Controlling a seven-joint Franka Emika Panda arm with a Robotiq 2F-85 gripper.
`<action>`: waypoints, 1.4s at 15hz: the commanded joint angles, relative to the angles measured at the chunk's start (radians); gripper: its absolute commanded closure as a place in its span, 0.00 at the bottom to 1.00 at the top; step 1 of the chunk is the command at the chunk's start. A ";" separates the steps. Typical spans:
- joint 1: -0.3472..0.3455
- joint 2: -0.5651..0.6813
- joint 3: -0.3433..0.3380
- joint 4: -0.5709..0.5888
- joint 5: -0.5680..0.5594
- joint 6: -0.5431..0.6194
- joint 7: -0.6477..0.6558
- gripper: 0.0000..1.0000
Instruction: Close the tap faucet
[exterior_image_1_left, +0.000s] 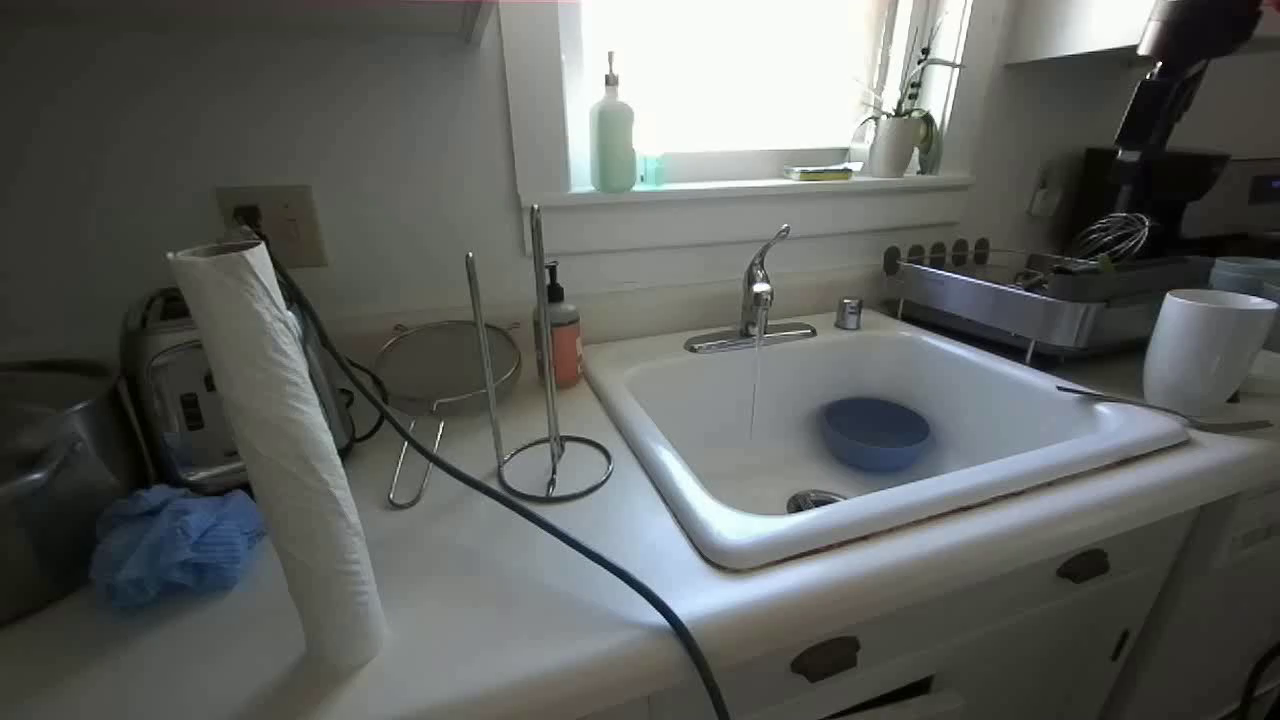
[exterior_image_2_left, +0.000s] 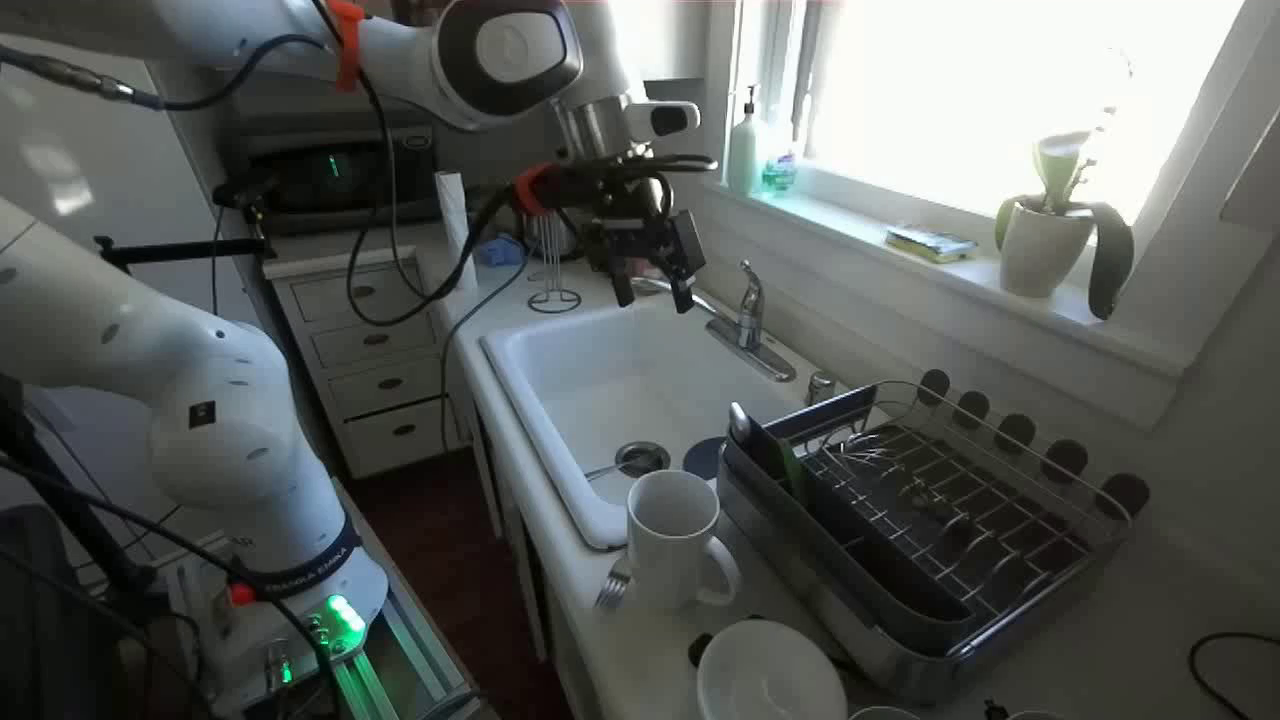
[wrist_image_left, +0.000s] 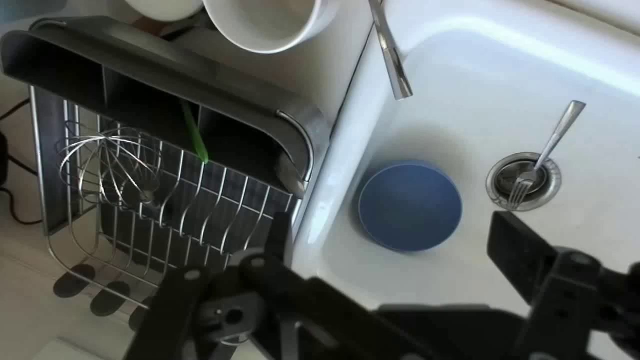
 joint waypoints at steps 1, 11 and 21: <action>0.005 0.000 -0.004 0.003 -0.002 -0.004 0.002 0.00; 0.005 0.000 -0.004 0.003 -0.002 -0.004 0.002 0.00; 0.147 0.271 -0.066 0.186 0.356 0.314 -0.115 0.00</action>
